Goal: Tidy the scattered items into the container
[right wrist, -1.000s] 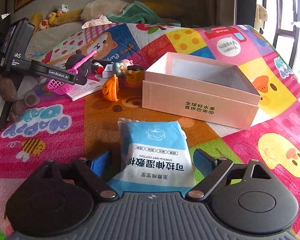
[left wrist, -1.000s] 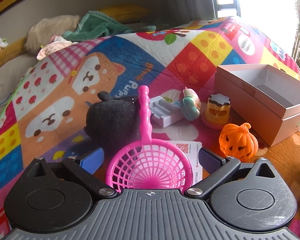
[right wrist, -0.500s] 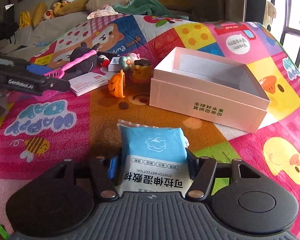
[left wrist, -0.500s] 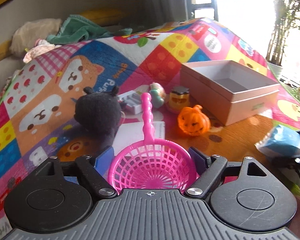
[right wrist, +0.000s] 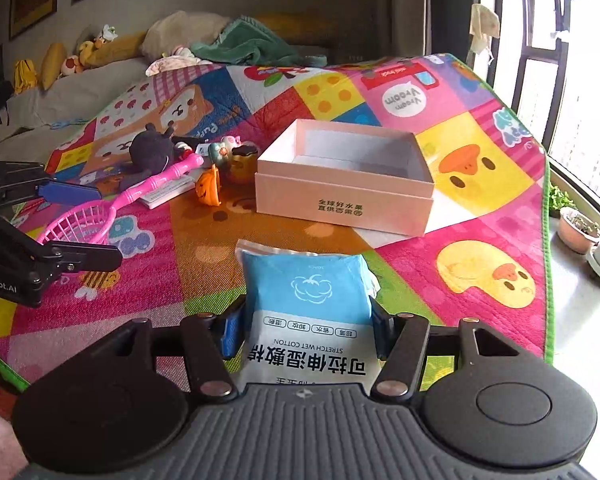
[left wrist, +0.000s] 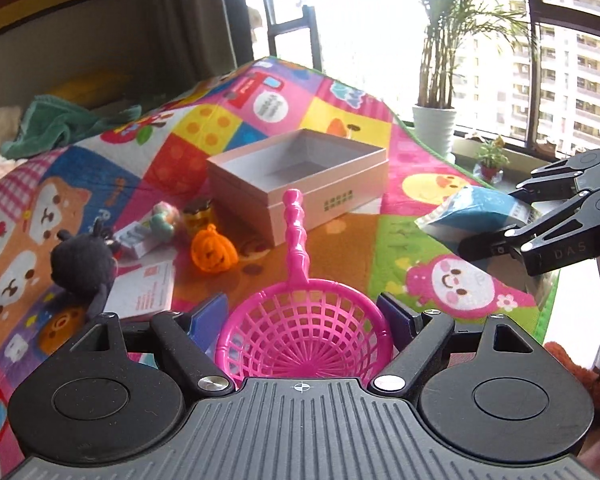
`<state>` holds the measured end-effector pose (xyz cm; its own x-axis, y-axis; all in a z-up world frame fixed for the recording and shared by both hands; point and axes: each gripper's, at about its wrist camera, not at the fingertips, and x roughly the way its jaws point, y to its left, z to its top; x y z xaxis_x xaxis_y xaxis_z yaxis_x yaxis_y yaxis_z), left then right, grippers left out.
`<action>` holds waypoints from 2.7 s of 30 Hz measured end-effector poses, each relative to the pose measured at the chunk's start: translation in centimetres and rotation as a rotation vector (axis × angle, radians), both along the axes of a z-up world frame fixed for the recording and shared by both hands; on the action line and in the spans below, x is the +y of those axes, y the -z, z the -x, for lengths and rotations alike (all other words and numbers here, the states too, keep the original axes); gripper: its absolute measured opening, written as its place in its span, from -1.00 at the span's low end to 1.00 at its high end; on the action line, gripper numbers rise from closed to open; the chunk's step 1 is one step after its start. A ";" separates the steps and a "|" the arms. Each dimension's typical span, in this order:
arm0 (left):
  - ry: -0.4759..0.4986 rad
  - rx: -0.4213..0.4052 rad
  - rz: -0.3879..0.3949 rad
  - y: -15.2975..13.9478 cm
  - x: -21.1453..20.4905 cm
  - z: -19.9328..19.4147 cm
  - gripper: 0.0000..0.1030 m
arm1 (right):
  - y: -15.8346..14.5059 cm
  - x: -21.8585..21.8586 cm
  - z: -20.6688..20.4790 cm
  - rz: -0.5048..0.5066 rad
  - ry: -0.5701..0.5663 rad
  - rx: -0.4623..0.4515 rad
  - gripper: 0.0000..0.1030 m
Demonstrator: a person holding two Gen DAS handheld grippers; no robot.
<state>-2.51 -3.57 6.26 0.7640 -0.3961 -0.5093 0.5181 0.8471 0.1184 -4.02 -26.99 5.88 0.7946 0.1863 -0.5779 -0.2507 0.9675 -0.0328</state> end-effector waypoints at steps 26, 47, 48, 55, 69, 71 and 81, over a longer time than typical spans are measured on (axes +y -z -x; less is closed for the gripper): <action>0.009 -0.016 0.083 -4.4 -9.8 -22.2 0.94 | -1.5 -4.1 -8.5 -0.100 0.037 -0.047 0.13; -0.200 0.147 0.111 4.3 6.3 -9.2 1.00 | -4.5 1.5 -27.2 -0.153 0.053 -0.007 0.06; -0.218 0.165 0.134 4.7 6.9 -9.0 1.00 | -4.4 2.1 -27.9 -0.142 0.050 -0.012 0.28; -0.294 0.189 0.232 5.4 8.7 -9.2 1.00 | -5.2 4.7 -26.4 -0.076 0.045 -0.079 0.49; -0.356 0.201 0.222 5.9 8.8 -9.3 1.00 | 2.3 19.0 -18.2 0.304 -0.316 -0.077 0.08; -0.355 0.202 0.233 5.9 9.0 -9.3 1.00 | 3.3 19.4 -18.7 0.324 -0.304 -0.056 0.04; -0.355 0.204 0.220 6.0 8.9 -9.3 1.00 | 1.9 13.3 -14.1 0.133 -0.270 0.059 -0.81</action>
